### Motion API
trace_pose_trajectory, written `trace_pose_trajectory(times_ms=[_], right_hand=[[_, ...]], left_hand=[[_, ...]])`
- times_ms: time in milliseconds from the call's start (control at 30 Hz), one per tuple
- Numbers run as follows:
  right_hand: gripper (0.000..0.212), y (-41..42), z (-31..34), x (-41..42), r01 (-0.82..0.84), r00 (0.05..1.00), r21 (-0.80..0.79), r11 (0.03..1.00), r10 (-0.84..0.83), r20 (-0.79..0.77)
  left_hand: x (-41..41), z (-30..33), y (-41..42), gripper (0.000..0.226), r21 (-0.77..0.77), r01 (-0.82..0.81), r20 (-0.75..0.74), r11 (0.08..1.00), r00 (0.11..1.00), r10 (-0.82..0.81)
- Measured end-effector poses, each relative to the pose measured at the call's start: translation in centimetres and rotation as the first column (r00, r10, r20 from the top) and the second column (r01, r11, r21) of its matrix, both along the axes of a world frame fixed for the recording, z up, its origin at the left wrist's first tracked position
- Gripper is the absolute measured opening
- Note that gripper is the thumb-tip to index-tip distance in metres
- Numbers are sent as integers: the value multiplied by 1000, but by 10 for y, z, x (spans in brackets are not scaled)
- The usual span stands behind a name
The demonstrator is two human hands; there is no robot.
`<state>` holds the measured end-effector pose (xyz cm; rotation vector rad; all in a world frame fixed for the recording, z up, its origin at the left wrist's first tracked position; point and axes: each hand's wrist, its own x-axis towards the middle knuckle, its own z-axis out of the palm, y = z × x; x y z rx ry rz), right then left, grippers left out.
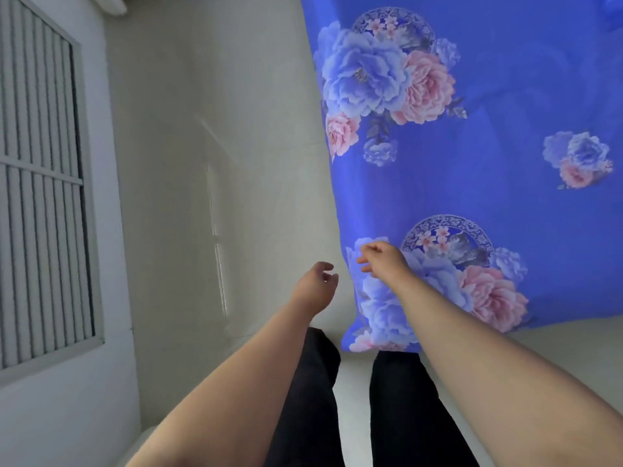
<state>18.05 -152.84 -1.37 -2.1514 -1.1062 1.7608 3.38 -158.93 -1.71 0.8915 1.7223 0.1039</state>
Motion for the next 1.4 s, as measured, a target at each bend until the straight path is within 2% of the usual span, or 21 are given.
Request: trace_pose_trajectory(times_ms=[100,167,233,333,467,600,767,900,1033,1167,1300,1400], right_hand=[[18,-28,0,-10,-81,997,-82,993,80,-12],[10,-38,7,-8,-58,998,-83,995,57,-12],[12,-36,19,-7,-1,1000,-53,999,0,-7],[18,-12,40,-8,43,998,7,999,-43,-38],[12,45,73,-12,79,996,68,995,-76,-44],[9,117,102,-20,174,983,87,981,-167,-79],[11,219,148,-42,163,980,142,976,-144,-136],[9,311,175,-69,190,973,204,960,-156,-170],[17,404,177,-114,225,966,214,951,-187,-181],[10,503,170,-172,256,959,229,939,-219,-179],[8,599,183,-229,310,944,213,927,-275,-180],[7,669,199,-259,356,923,206,911,-310,-227]], left_hand=[[-12,1,-3,33,-42,9,27,999,1000,-8],[-14,4,-6,32,-67,12,38,998,999,-10],[-15,11,-2,31,-78,45,39,996,998,-42],[-21,28,22,31,-93,71,49,993,997,-67],[-40,60,83,27,-73,77,20,994,997,-76],[-63,95,171,25,14,65,-42,998,997,-64],[-85,134,274,25,142,-32,-37,989,999,37],[-107,155,338,26,166,-98,17,981,995,96],[-149,155,408,27,132,-142,32,981,990,139],[-211,148,508,25,126,-132,33,983,991,128],[-275,164,627,13,173,-22,-25,985,999,27],[-307,183,718,16,210,59,-77,976,996,-43]])
